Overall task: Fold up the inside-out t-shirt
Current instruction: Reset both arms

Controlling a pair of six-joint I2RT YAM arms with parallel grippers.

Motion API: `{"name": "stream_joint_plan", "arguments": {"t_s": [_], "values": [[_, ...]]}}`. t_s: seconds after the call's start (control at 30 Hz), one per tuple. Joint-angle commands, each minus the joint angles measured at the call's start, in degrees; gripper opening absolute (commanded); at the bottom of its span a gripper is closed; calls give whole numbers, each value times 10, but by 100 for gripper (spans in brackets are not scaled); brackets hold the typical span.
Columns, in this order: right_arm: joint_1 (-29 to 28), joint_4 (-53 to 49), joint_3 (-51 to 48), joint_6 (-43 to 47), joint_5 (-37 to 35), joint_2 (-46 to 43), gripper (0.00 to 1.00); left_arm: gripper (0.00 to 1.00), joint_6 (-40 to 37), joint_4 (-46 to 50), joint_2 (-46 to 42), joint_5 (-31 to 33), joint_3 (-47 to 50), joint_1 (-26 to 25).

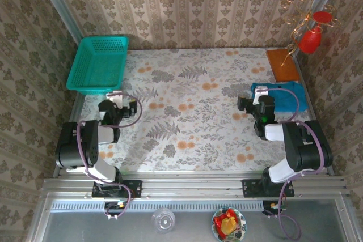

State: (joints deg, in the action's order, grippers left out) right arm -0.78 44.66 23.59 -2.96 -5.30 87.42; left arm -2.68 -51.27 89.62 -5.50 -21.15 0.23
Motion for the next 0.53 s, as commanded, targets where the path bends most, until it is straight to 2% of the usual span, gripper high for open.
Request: {"name": "stream_joint_plan", "arguments": {"t_s": [0.0, 0.37, 0.5], "values": [[-4, 44, -2, 11, 4, 3, 100, 100, -16, -17, -3, 9, -12, -2], [-9, 37, 2, 15, 0, 6, 100, 100, -18, -22, -5, 15, -9, -4], [-9, 65, -17, 14, -6, -2, 100, 100, -19, -22, -5, 15, -9, -4]]}}
